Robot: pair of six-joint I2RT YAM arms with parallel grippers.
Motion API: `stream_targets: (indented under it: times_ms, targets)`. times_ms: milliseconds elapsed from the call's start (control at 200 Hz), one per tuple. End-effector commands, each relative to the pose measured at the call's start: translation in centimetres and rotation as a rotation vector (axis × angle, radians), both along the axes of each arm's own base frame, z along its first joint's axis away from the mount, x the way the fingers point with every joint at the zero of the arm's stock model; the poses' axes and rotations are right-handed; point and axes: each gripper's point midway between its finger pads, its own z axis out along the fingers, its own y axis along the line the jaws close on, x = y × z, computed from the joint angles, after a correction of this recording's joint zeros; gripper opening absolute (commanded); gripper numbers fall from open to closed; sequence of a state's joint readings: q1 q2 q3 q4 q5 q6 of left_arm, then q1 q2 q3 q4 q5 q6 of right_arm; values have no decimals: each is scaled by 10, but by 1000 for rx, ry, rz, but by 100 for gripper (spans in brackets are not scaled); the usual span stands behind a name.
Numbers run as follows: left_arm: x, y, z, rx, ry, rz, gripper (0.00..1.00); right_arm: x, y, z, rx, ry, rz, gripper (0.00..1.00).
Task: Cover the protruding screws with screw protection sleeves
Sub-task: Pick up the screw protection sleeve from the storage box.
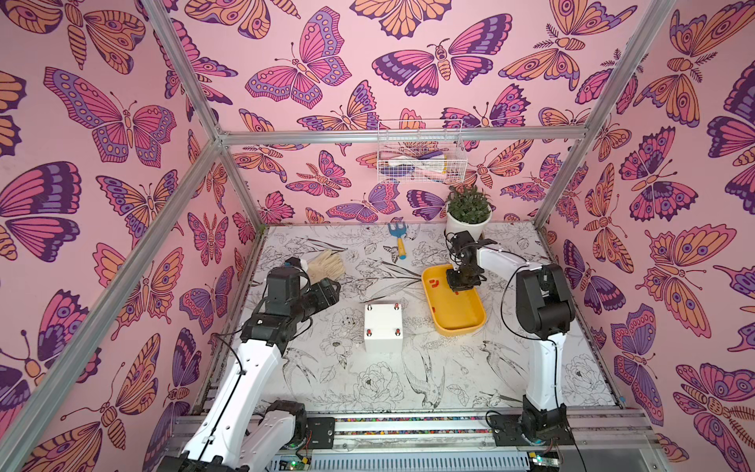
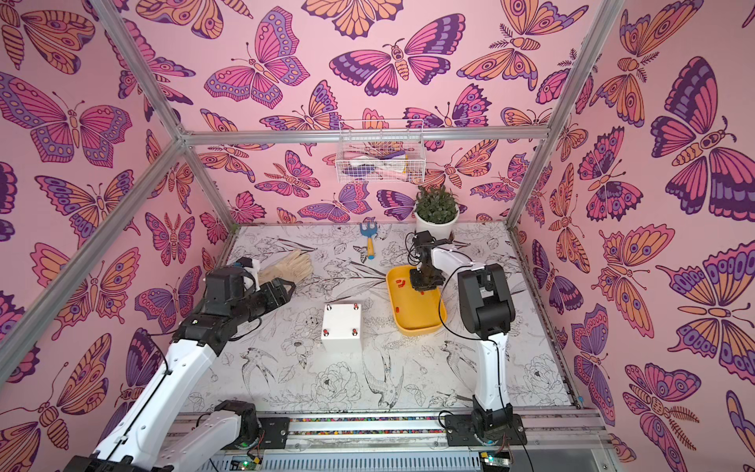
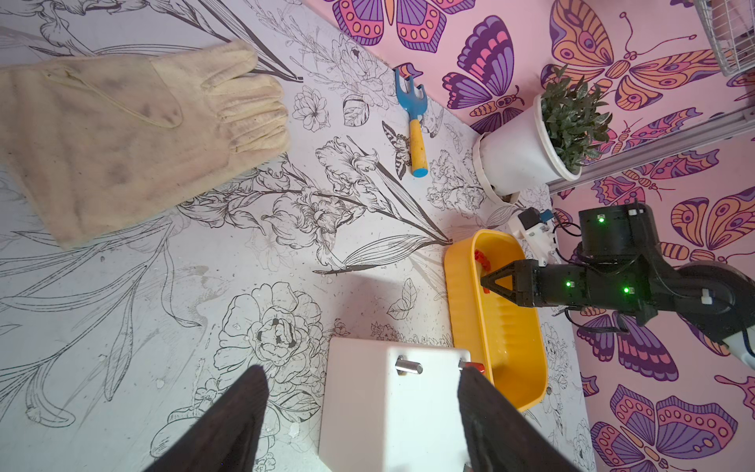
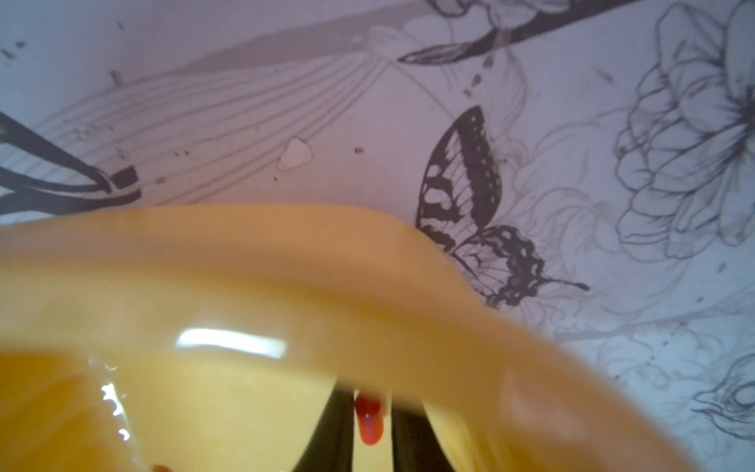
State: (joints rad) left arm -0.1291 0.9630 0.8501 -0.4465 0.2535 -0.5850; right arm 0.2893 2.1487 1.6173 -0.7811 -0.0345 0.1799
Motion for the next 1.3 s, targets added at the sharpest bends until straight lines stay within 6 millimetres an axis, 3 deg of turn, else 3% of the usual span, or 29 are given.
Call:
stream_targets:
  times_ms: [0,1297]
  targets:
    - [-3,4,1,3,-3,13,76,-22,-5,-15,-5,88,-11,19]
    - [0,3,3,3,-4,10,76,-18,-1,-23,4,106,1,19]
